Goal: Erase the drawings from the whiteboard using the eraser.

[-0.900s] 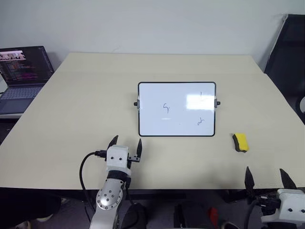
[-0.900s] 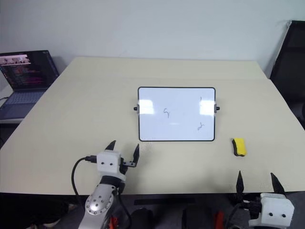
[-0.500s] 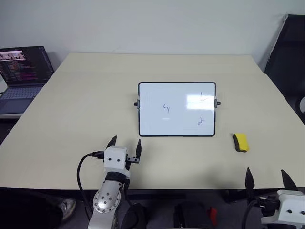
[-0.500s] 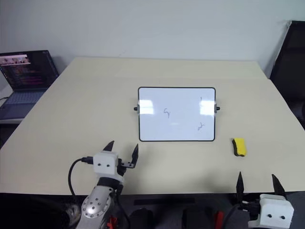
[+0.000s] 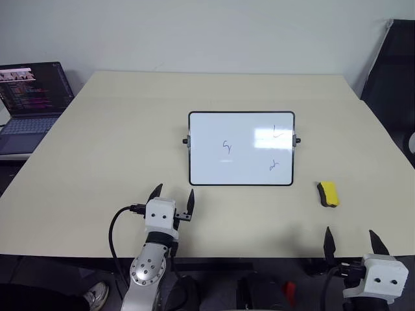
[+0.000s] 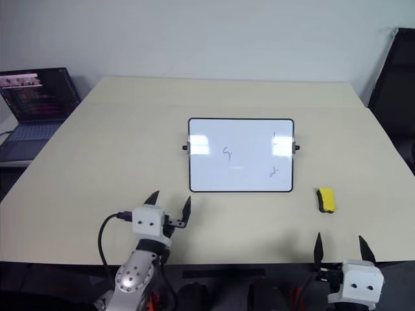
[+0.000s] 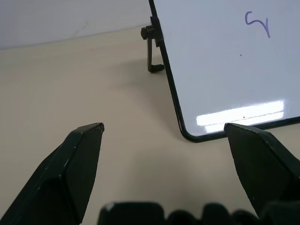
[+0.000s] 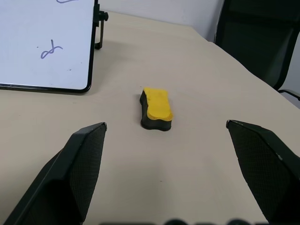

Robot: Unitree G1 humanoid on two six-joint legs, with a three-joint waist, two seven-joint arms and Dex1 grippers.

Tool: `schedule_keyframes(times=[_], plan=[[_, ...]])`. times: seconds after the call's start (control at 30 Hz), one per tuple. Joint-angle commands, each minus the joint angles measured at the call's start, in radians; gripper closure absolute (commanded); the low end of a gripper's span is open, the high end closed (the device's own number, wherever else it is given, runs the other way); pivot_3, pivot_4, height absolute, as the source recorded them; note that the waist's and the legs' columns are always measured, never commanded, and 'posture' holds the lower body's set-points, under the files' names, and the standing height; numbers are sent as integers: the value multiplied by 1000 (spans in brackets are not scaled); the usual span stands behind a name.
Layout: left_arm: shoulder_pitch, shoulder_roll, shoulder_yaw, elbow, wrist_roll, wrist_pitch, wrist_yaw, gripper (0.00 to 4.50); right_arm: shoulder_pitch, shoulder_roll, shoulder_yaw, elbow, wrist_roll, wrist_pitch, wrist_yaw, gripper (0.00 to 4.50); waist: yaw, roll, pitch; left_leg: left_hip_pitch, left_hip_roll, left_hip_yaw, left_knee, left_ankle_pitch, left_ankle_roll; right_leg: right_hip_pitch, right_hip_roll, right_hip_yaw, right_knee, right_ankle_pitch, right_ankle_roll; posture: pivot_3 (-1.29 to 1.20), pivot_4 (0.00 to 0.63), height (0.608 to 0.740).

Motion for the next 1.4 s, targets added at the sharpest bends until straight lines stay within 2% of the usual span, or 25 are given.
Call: schedule_keyframes(times=[0.03,0.23,0.47,0.57,0.63,0.7,0.77,0.87,1.4], plan=[[-12,18,10,1,-14,-44,-19,0,16,8,9,-16,7,-26,-10,43,0,0,0,0,0,0,0,0,0,0,0,0,0,0,0,0,150,740],[-112,68,62,54,-99,-44,-100,0,-1,12,72,20,-21,-25,-24,43,0,0,0,1,0,0,0,0,0,0,0,0,0,0,0,0,150,740],[-405,139,23,120,-257,49,-346,0,-18,3,136,91,-50,-23,-37,43,11,-1,0,0,-1,2,3,0,0,1,6,-3,1,0,0,0,150,740],[-505,150,-20,138,-343,105,-484,0,-436,-237,-167,53,208,382,11,43,-11,-5,6,0,-1,5,5,0,-1,2,6,1,0,2,3,0,150,740],[-547,159,-48,154,-383,142,-561,0,-562,-318,-246,66,292,526,23,43,-12,-4,9,-1,-4,10,13,-1,-1,1,1,5,-1,11,12,0,150,740],[-564,178,-84,161,-419,188,-640,0,-609,-344,-271,68,324,611,28,43,4,-8,2,1,-11,11,11,2,3,3,0,4,0,12,14,0,150,740],[-583,203,-129,170,-452,226,-743,0,-667,-369,-288,82,348,681,28,43,14,-10,1,1,-7,1,8,2,4,4,6,-1,2,9,9,0,150,740],[-611,234,-171,200,-442,230,-838,0,-737,-388,-302,97,367,765,15,43,16,1,2,-1,-3,1,6,2,4,1,13,0,4,8,7,0,150,740],[-661,265,-166,270,-407,173,-926,0,-870,-364,-327,72,462,1081,-24,43,-3,3,2,-1,-2,2,7,2,4,1,15,1,4,9,8,0,150,740]])
